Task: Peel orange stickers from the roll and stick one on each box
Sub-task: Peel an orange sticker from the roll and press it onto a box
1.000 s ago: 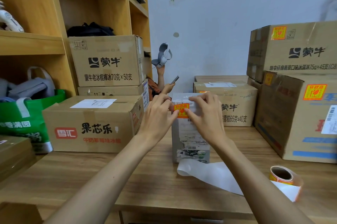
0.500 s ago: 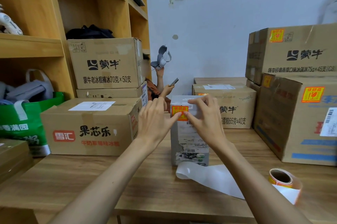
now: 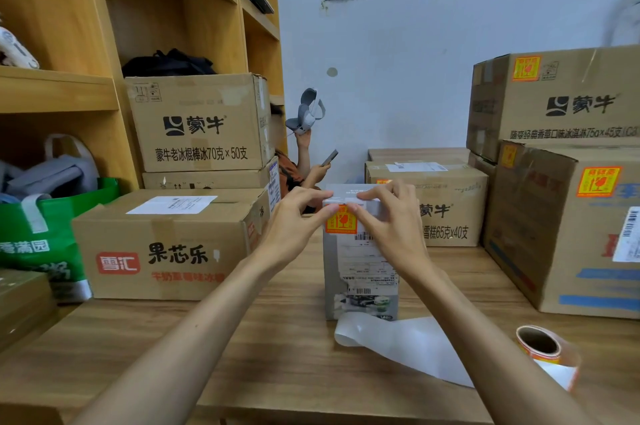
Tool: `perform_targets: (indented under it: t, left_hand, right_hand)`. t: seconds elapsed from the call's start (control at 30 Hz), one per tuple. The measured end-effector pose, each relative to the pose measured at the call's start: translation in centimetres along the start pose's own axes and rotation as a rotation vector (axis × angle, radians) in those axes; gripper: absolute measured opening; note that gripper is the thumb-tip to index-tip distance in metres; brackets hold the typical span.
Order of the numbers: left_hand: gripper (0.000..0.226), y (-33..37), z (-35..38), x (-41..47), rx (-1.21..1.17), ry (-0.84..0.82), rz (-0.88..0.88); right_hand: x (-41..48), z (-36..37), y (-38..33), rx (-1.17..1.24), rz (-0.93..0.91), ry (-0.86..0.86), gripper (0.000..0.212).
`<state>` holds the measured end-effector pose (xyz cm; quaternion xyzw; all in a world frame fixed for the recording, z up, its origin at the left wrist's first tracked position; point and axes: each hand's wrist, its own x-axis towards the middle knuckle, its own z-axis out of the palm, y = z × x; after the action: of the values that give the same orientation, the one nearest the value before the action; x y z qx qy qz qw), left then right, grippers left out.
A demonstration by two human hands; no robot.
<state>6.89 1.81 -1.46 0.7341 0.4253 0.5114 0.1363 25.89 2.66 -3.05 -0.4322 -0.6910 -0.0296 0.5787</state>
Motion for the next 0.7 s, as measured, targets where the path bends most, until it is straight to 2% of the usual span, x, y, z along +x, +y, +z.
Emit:
perform_targets:
  t: [0.23, 0.5, 0.7]
  left_hand:
    - [0.026, -0.5, 0.1, 0.4, -0.116, 0.009, -0.009]
    - [0.027, -0.8, -0.1, 0.2, -0.082, -0.028, 0.017]
    - [0.050, -2.2, -0.5, -0.8, 0.041, -0.154, 0.049]
  right_hand:
    - [0.2, 0.3, 0.4, 0.007, -0.024, 0.016, 0.022]
    - [-0.2, -0.3, 1.0, -0.037, -0.089, -0.055, 0.026]
    - [-0.7, -0.8, 1.4, -0.064, -0.136, -0.115, 0.042]
